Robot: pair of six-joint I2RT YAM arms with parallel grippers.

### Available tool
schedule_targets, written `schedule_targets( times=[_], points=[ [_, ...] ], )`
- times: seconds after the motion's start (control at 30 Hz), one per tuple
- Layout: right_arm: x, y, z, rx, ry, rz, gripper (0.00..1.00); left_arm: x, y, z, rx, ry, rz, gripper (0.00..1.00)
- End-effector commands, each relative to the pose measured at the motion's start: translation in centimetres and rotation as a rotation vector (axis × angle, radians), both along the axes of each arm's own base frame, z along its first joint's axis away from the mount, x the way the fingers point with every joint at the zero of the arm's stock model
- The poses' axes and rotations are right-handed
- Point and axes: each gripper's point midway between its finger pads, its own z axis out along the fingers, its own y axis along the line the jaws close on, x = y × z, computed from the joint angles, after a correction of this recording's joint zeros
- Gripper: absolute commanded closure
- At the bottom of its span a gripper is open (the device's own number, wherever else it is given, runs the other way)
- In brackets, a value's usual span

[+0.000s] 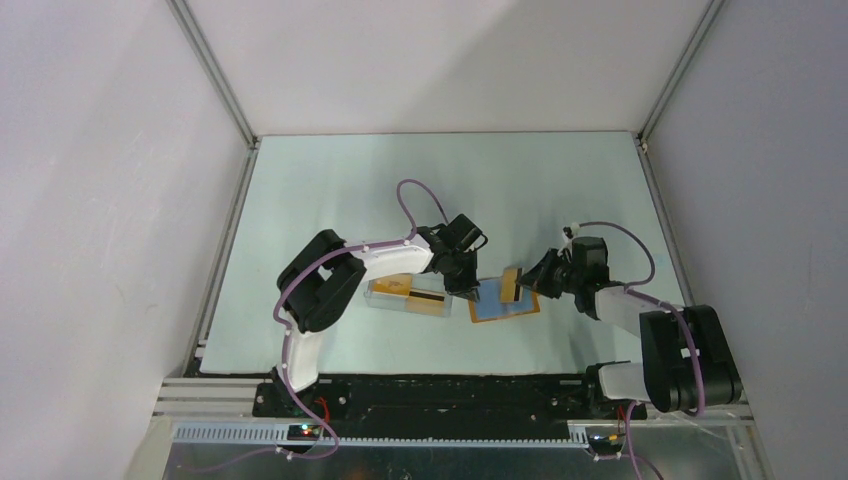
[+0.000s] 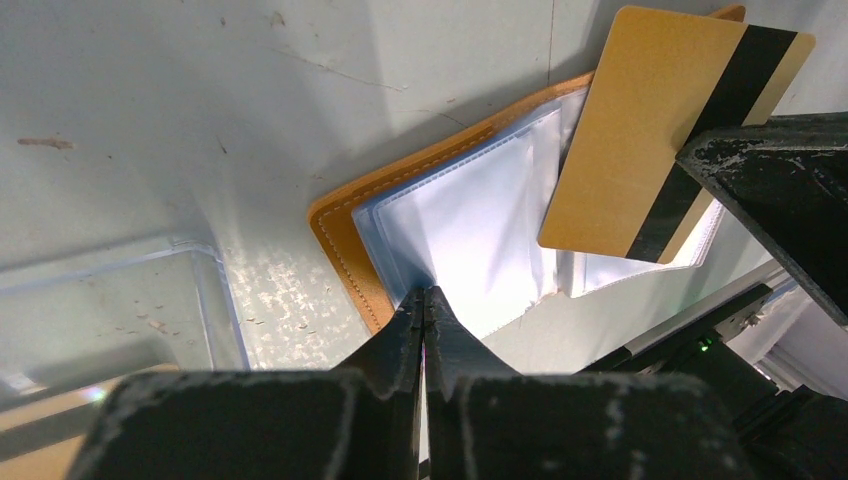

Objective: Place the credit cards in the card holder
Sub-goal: Insert the credit card into the card holder.

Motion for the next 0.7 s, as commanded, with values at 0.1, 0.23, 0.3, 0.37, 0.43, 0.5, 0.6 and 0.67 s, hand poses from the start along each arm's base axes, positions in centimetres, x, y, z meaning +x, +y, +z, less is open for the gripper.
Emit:
schedule_targets(
  times=[0.1,0.23,0.3,0.37,0.43,0.5,0.6,0.67],
  points=[
    [0.9,-0.5,-0.6,-0.061,-0.028,-0.022,1.0,-1.6,3.9,-4.2,0.176,0.054,-0.003,0.98],
    [0.3,0.5,-0.5,-0.031,-0.021,0.008,1.0,-1.6,4.0,-4.2,0.178,0.055,-0.003,0.98],
    [-0.1,1.1,-0.4,-0.012,-0.013,0.03,1.0,-1.6,3.9,-4.3,0.177,0.057,-0.003,0.98],
    [-0.6,1.5,-0.6,-0.014,0.0,0.047,1.0,-1.6,4.0,-4.3,0.179,0.058,-0.003,0.98],
    [-1.1,1.7,-0.8,-0.012,0.014,0.063,1.0,-1.6,3.9,-4.3,0.178,0.056,-0.002,0.98],
    [-1.6,1.9,-1.0,-0.006,0.026,0.077,1.0,-1.6,3.9,-4.3,0.178,0.058,-0.003,0.98],
    [-2.1,2.2,-1.2,0.014,0.047,0.096,1.0,-1.6,3.9,-4.3,0.179,0.058,-0.002,0.98],
    [-2.4,2.6,-1.2,0.037,0.059,0.112,1.0,-1.6,3.9,-4.3,0.179,0.057,-0.002,0.98]
  ],
)
